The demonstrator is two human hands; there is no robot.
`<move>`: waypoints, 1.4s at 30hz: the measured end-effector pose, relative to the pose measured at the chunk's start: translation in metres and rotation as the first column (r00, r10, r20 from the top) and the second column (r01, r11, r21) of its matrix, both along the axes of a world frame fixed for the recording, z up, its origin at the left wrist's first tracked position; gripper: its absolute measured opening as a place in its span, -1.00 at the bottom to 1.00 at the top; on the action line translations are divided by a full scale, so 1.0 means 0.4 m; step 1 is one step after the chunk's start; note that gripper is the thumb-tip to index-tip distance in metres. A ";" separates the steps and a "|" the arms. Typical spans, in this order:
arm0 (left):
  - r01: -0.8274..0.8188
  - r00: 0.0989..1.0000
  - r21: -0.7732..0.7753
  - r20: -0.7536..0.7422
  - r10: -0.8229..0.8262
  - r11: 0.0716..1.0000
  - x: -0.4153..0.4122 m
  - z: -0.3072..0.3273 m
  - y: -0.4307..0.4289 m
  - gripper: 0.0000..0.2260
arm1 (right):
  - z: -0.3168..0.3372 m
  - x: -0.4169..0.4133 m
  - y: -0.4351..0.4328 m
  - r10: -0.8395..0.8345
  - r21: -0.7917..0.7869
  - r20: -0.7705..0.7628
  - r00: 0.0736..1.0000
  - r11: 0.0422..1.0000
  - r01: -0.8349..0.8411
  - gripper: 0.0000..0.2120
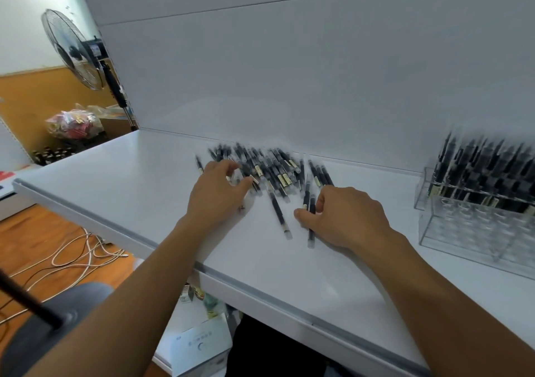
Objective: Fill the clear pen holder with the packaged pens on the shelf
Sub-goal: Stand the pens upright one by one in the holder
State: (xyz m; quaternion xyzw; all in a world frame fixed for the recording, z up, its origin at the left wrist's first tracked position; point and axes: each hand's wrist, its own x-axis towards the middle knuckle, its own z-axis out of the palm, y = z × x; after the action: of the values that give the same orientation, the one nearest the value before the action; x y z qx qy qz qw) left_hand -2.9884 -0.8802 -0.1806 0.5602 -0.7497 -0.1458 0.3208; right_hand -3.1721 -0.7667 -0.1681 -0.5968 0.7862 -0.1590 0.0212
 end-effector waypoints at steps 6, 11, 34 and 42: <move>-0.057 0.931 0.165 0.364 -0.007 0.985 -0.004 0.044 -0.029 -0.57 | 0.002 -0.005 0.000 0.006 0.038 -0.049 0.999 0.999 -0.004 -0.58; -0.075 0.904 0.232 0.426 -0.032 0.970 0.016 0.077 -0.006 -0.56 | -0.007 -0.016 -0.004 -0.009 0.071 0.105 0.994 0.997 0.002 -0.61; 0.126 0.960 0.224 0.218 -0.176 0.966 -0.088 0.041 0.094 -0.71 | 0.007 -0.029 -0.004 0.116 -0.295 0.692 0.712 0.946 0.133 -0.71; 0.205 0.974 0.364 -0.165 -0.153 0.909 -0.036 0.041 0.100 -0.85 | 0.016 -0.029 0.001 0.144 -0.324 0.698 0.701 0.937 0.130 -0.73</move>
State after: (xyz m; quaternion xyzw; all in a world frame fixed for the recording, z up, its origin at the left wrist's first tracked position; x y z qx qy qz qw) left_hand -3.0027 -0.8401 -0.1642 0.5294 -0.7327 -0.3534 0.2408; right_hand -3.1837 -0.7663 -0.1618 -0.4854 0.6731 -0.5138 0.2178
